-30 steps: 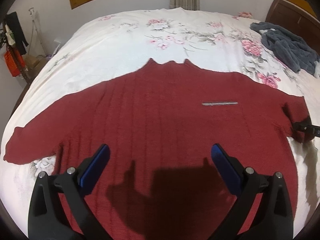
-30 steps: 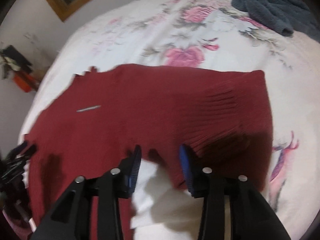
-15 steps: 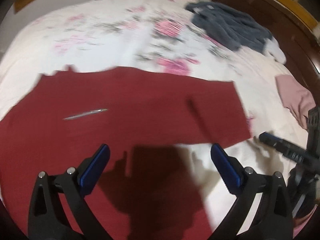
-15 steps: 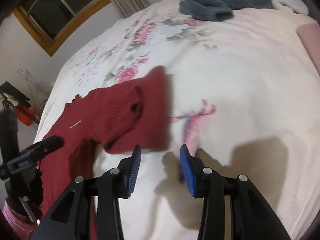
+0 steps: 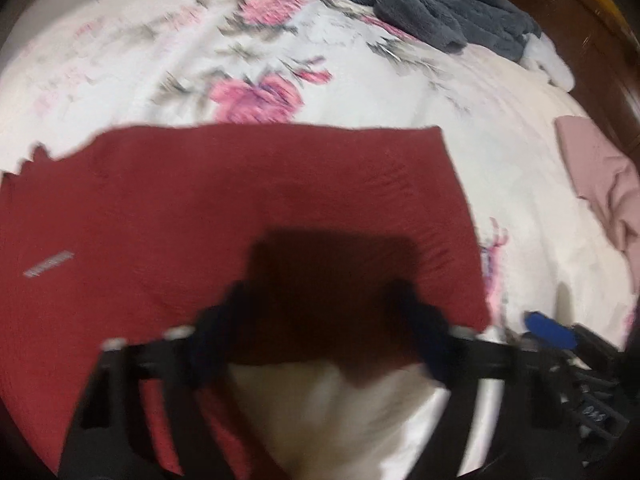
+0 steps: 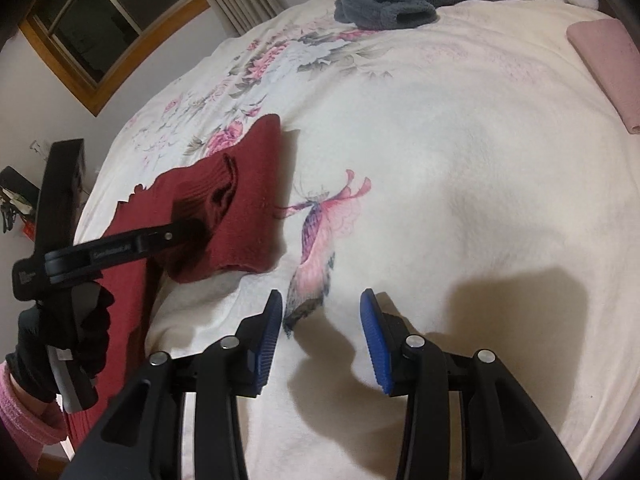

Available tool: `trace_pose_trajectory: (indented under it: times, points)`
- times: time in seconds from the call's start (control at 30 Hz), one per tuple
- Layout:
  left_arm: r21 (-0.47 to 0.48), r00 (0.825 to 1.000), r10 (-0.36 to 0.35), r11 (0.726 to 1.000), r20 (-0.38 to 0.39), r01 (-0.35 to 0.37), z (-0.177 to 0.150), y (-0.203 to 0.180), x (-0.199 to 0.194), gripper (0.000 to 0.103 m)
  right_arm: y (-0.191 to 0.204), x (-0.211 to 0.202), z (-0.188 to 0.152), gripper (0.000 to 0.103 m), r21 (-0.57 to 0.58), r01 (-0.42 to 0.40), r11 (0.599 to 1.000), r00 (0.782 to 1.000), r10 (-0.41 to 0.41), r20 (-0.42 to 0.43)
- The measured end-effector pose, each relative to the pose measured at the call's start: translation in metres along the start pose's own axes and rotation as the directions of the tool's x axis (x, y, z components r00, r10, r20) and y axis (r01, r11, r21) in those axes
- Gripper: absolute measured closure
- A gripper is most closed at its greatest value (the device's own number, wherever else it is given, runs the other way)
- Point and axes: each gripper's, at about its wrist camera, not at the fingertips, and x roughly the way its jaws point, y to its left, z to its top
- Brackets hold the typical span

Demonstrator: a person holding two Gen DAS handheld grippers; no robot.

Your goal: Fold small clothes

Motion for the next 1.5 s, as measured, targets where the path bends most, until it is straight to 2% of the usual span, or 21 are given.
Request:
trace_pose_trajectory:
  times: [0.07, 0.1, 0.13, 0.2, 0.37, 0.57, 0.7, 0.8, 0.87, 1.0, 1.07, 1.13, 1.27, 1.33, 1.37, 1.4, 1.47, 1.5]
  points:
    - [-0.013, 1.0, 0.006, 1.0, 0.019, -0.005, -0.001, 0.002, -0.004, 0.066, 0.002, 0.0, 0.0, 0.061, -0.009, 0.007, 1.0, 1.0, -0.007, -0.002]
    - [-0.006, 1.0, 0.01, 1.0, 0.028, -0.01, -0.002, 0.003, -0.008, 0.081, 0.004, 0.0, 0.0, 0.061, -0.013, 0.011, 1.0, 1.0, -0.011, -0.004]
    - [-0.002, 0.999, 0.001, 1.0, 0.04, -0.001, -0.002, 0.005, -0.013, 0.091, 0.005, 0.0, 0.0, 0.061, -0.016, 0.014, 1.0, 1.0, -0.014, -0.006]
    - [-0.024, 0.996, -0.043, 0.999, 0.075, 0.045, -0.006, 0.016, -0.03, 0.093, 0.01, 0.001, 0.001, 0.061, -0.02, 0.014, 1.0, 1.0, -0.014, -0.008]
    - [-0.037, 0.986, -0.01, 0.999, 0.167, 0.016, -0.02, 0.06, -0.081, 0.094, 0.03, 0.005, 0.007, 0.061, -0.028, -0.015, 0.999, 1.0, 0.015, -0.011]
    - [-0.119, 0.98, 0.058, 0.992, 0.193, -0.036, -0.032, 0.138, -0.114, 0.094, 0.076, 0.027, 0.02, 0.057, -0.034, -0.11, 0.993, 0.993, 0.109, -0.042]
    - [-0.162, 0.979, 0.078, 0.986, 0.188, -0.047, -0.038, 0.175, -0.121, 0.094, 0.108, 0.06, 0.03, 0.054, -0.021, -0.154, 0.988, 0.983, 0.151, -0.102]
    - [-0.19, 0.979, 0.088, 0.98, 0.182, -0.053, -0.044, 0.196, -0.121, 0.094, 0.126, 0.094, 0.035, 0.053, 0.035, -0.199, 0.979, 0.962, 0.202, -0.185]
    - [-0.213, 0.98, 0.087, 0.976, 0.179, -0.048, -0.048, 0.211, -0.122, 0.094, 0.139, 0.11, 0.037, 0.053, 0.039, -0.168, 0.985, 0.963, 0.172, -0.209]
    - [-0.263, 0.977, 0.09, 0.964, 0.193, -0.036, -0.053, 0.239, -0.129, 0.094, 0.159, 0.115, 0.039, 0.051, -0.008, -0.139, 0.99, 0.971, 0.135, -0.196]
    - [-0.277, 0.974, 0.108, 0.96, 0.201, -0.049, -0.057, 0.255, -0.136, 0.095, 0.164, 0.112, 0.039, 0.048, -0.019, -0.137, 0.99, 0.973, 0.131, -0.189]
    - [-0.29, 0.969, 0.132, 0.955, 0.209, -0.068, -0.06, 0.269, -0.144, 0.103, 0.166, 0.108, 0.039, 0.048, -0.023, -0.146, 0.989, 0.973, 0.139, -0.182]
    - [-0.333, 0.96, 0.169, 0.939, 0.224, -0.088, -0.068, 0.303, -0.162, 0.103, 0.171, 0.104, 0.042, 0.048, -0.025, -0.132, 0.991, 0.979, 0.126, -0.159]
    - [-0.347, 0.964, 0.145, 0.936, 0.222, -0.061, -0.07, 0.311, -0.164, 0.103, 0.175, 0.108, 0.043, 0.047, -0.041, -0.106, 0.993, 0.981, 0.098, -0.165]
    - [-0.356, 0.969, 0.11, 0.934, 0.22, -0.026, -0.072, 0.314, -0.163, 0.103, 0.177, 0.112, 0.043, 0.047, -0.043, -0.086, 0.995, 0.982, 0.077, -0.174]
    - [-0.357, 0.971, 0.101, 0.934, 0.218, -0.017, -0.074, 0.313, -0.162, 0.102, 0.176, 0.114, 0.042, 0.047, -0.037, -0.076, 0.996, 0.982, 0.068, -0.177]
    - [-0.343, 0.974, 0.091, 0.939, 0.21, -0.014, -0.077, 0.302, -0.157, 0.091, 0.171, 0.114, 0.04, 0.048, -0.015, -0.075, 0.997, 0.983, 0.072, -0.172]
    - [-0.33, 0.975, 0.091, 0.944, 0.202, -0.02, -0.078, 0.295, -0.154, 0.081, 0.169, 0.113, 0.04, 0.048, -0.003, -0.079, 0.997, 0.983, 0.078, -0.166]
